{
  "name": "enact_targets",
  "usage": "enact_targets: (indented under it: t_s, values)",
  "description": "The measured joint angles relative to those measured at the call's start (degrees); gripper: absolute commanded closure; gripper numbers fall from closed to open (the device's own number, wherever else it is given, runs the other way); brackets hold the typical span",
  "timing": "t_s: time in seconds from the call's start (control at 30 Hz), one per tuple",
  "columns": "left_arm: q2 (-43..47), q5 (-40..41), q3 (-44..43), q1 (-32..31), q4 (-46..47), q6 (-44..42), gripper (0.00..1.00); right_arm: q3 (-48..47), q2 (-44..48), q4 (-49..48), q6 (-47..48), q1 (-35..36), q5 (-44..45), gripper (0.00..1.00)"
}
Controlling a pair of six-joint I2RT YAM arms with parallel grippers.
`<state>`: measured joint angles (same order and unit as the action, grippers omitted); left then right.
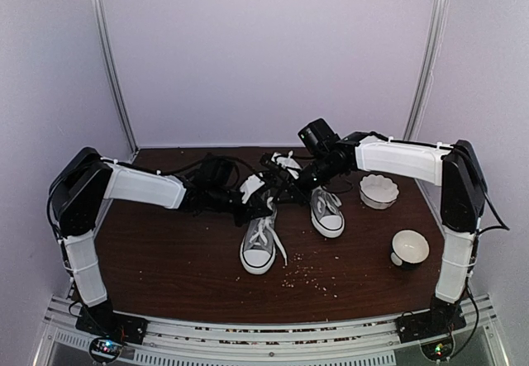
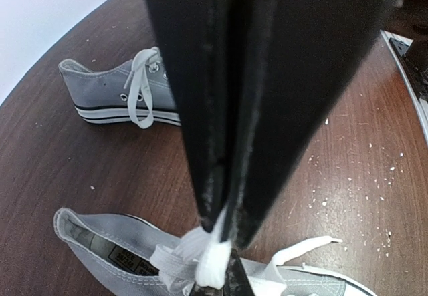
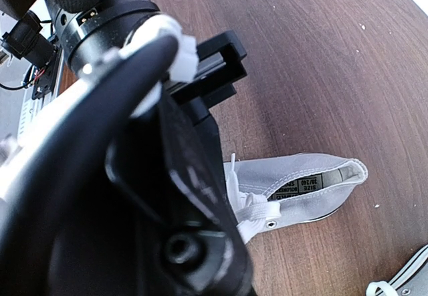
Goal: Tie the shoes
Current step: Pass from the right arm to the left
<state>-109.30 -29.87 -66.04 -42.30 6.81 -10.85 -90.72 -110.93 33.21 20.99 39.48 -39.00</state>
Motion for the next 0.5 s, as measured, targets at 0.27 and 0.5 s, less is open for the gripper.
enact_targets:
  t_s: [0.27, 0.5]
  values:
    - [0.00, 1.66, 0.70, 0.07, 2.32, 2.69, 1.00, 0.85, 0.28, -2.84, -2.43, -0.02, -0.31, 0.58]
    - [0.00, 1.68, 1.62, 1.53, 3.76, 5.55, 1.00, 14.36, 7.13, -14.86, -9.42, -0.81, -0.85, 0.51]
